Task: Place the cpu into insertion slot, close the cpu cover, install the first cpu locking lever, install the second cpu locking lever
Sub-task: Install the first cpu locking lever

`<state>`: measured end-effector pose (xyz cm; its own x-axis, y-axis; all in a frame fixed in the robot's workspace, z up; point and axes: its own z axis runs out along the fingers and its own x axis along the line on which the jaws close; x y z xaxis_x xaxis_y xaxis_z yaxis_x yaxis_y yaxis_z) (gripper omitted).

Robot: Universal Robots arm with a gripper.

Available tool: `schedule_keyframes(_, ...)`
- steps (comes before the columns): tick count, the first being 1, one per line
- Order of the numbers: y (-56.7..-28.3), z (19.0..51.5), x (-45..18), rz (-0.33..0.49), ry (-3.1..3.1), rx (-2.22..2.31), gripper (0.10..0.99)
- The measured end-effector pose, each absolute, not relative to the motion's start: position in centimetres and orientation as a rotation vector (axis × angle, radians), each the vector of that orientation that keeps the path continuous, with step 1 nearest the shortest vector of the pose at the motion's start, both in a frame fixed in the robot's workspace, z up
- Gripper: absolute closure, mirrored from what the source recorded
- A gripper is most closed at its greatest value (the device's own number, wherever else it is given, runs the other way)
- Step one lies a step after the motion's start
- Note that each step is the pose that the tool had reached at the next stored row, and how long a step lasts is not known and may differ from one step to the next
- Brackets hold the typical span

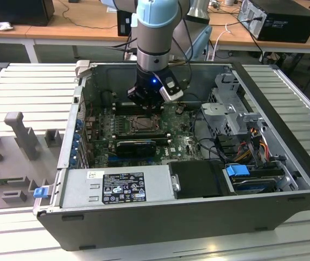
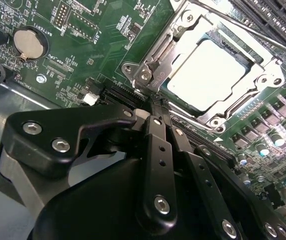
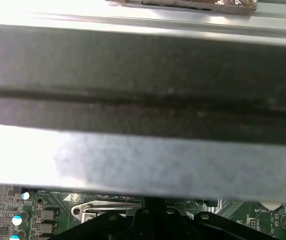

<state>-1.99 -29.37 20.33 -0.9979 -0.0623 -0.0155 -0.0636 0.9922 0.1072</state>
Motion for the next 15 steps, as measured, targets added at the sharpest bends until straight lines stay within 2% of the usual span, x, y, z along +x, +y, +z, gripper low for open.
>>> schedule_keyframes(6,-29.37,20.07,-1.98,0.149,3.125,-0.099,0.98)
schedule_keyframes(15,-29.34,20.68,-1.93,0.174,3.123,-0.1,0.98)
